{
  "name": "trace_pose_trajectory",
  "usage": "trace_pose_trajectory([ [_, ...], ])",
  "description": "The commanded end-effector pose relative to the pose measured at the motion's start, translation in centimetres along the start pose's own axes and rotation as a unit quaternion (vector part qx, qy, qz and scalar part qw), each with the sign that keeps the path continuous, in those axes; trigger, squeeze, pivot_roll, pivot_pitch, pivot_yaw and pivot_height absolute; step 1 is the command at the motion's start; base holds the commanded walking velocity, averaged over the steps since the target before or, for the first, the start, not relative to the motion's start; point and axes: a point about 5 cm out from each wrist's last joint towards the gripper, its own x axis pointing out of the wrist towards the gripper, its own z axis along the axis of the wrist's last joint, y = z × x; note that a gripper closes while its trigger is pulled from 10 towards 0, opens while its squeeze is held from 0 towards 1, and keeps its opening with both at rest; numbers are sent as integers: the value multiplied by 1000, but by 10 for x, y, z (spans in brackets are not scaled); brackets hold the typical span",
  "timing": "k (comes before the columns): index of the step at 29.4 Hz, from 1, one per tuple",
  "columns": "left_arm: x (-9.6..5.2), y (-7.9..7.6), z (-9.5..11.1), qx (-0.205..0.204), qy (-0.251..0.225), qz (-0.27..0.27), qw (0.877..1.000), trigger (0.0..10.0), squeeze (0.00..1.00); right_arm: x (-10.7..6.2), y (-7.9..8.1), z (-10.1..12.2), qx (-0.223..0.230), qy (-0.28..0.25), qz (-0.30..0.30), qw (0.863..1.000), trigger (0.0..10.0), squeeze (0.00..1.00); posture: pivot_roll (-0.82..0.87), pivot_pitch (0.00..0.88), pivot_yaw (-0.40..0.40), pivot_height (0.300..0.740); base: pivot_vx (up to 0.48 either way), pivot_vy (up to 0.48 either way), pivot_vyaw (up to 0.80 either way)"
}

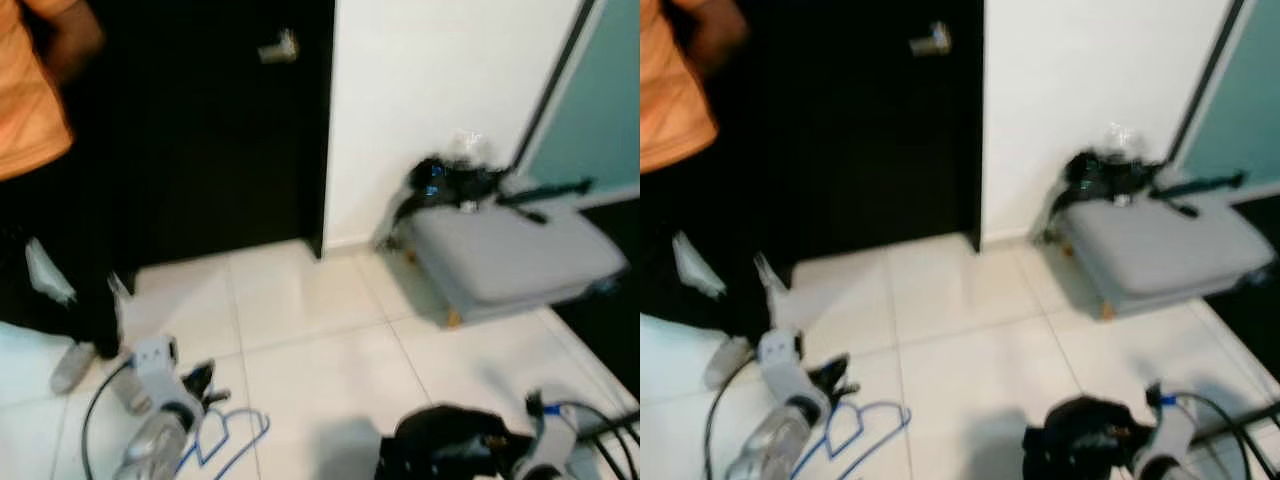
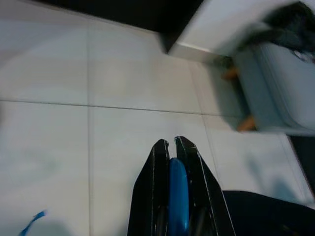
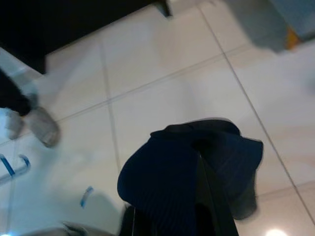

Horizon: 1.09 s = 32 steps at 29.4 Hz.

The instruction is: Hang hanger

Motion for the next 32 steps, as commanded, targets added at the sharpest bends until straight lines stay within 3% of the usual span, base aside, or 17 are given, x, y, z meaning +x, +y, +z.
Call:
trace_pose_trajectory([
  [1, -3, 3, -6, 3, 14, 3, 1000, 10000, 0, -4, -4, -4, 0, 5, -6, 1000, 10000, 0, 27, 66, -39, 740, 0, 0, 756],
  [32, -1, 3, -5, 7, 8, 4, 1000, 10000, 0, -3, -3, -3, -3, 3, 3, 1000, 10000, 0, 28, 75, -42, 740, 0, 0, 754],
])
